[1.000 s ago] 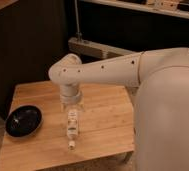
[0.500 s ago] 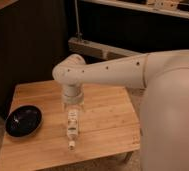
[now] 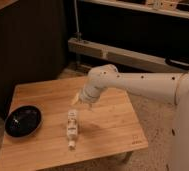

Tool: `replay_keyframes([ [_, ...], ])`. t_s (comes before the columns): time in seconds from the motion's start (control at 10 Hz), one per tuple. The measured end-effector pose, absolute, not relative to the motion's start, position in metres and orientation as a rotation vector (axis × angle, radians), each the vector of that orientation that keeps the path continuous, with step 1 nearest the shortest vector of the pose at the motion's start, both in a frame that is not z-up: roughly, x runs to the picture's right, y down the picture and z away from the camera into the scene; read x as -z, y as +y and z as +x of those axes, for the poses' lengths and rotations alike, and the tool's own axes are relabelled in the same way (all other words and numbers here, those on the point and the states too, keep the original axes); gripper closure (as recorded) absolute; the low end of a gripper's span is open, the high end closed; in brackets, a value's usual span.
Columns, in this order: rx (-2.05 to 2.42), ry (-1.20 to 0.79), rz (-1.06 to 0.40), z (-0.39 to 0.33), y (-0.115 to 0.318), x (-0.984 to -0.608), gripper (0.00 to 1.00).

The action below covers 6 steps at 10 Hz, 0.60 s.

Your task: Place the bottle in the ceramic bowl

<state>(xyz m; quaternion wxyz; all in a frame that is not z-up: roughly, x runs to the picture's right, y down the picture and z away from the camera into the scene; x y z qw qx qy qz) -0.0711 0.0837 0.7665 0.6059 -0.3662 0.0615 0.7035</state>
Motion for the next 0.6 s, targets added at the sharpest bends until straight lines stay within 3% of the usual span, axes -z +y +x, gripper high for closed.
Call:
replay_keyframes([
  [0.6,-1.504,0.213,-0.866,-0.118,0.097,-0.807,0.35],
])
